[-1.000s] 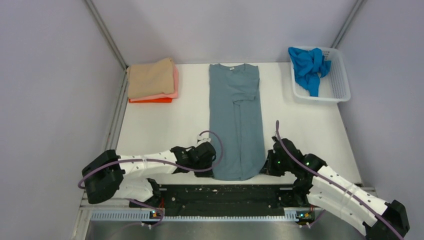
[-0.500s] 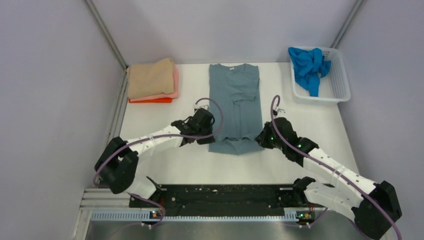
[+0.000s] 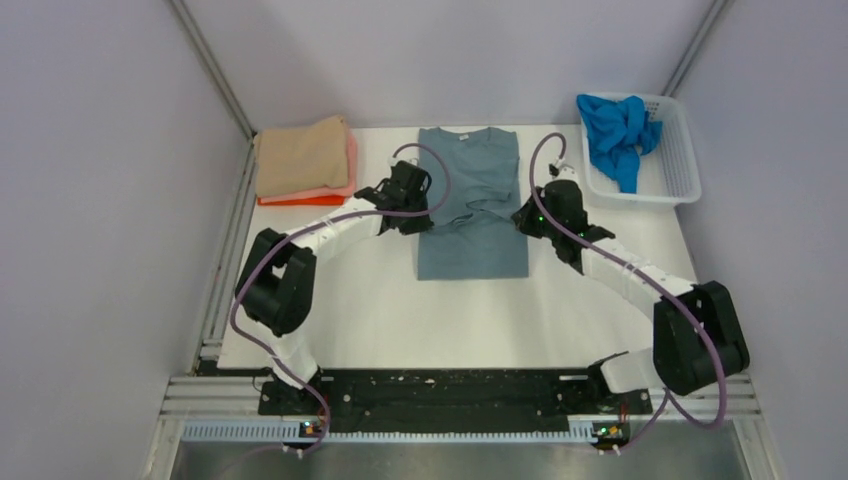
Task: Fold and stack the t-shirts
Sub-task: Fold the folded rectangular tshirt in 1/3 of the way
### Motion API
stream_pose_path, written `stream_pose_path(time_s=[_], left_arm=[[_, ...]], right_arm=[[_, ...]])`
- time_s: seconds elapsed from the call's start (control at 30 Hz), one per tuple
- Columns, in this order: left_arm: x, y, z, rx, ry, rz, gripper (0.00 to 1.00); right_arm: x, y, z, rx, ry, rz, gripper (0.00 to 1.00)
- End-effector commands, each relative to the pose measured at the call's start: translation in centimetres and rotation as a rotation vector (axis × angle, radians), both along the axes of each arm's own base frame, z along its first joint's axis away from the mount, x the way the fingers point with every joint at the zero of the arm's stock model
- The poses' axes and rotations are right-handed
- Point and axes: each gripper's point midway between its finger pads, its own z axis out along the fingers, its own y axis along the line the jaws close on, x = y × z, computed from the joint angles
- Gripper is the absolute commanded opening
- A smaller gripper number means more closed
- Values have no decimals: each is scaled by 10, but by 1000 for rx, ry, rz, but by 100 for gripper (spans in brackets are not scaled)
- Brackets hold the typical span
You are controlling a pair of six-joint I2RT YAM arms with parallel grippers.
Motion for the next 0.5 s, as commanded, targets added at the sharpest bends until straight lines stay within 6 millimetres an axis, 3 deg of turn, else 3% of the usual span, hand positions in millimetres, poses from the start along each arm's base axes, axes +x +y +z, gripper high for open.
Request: stream_pose_path(time_s=[0.0, 0.33, 0.4, 0.47], left_arm=[[27, 8, 12, 33, -35, 0, 0], [67, 10, 0, 56, -16, -19, 3], [72, 13, -6, 63, 1, -11, 10], [81, 14, -5, 67, -20, -22, 23]], right_arm=[[42, 1, 28, 22, -112, 11, 0], [82, -5, 5, 33, -78, 10, 0], [89, -8, 2, 31, -77, 0, 1], [99, -12, -1, 26, -73, -14, 6]])
